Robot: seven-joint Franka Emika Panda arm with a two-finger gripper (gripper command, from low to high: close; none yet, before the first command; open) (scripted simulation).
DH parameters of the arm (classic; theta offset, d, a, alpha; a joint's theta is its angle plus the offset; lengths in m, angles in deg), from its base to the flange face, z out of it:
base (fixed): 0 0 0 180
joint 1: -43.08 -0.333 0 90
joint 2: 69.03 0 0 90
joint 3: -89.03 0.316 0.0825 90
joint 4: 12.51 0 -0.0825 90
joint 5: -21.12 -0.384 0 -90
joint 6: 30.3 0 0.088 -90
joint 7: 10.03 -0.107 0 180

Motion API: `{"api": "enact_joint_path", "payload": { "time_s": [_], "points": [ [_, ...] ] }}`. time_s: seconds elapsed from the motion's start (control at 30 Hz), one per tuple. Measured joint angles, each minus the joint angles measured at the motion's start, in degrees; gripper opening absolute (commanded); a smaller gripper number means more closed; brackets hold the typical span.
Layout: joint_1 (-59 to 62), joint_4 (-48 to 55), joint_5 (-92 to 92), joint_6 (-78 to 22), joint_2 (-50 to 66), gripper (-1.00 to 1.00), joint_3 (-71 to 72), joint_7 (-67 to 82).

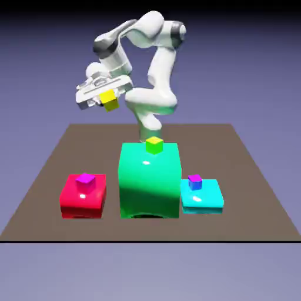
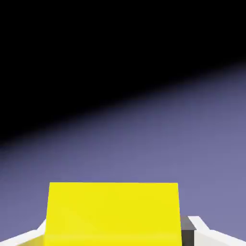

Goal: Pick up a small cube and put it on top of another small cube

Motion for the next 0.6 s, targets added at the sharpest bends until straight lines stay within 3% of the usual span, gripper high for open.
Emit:
{"api": "enact_joint_path", "payload": {
  "time_s": [0.6],
  "points": [
    [21.8, -5.4, 40.9, -34.8, -36.0, -1.0, 34.9, -38.4]
  ]
}}
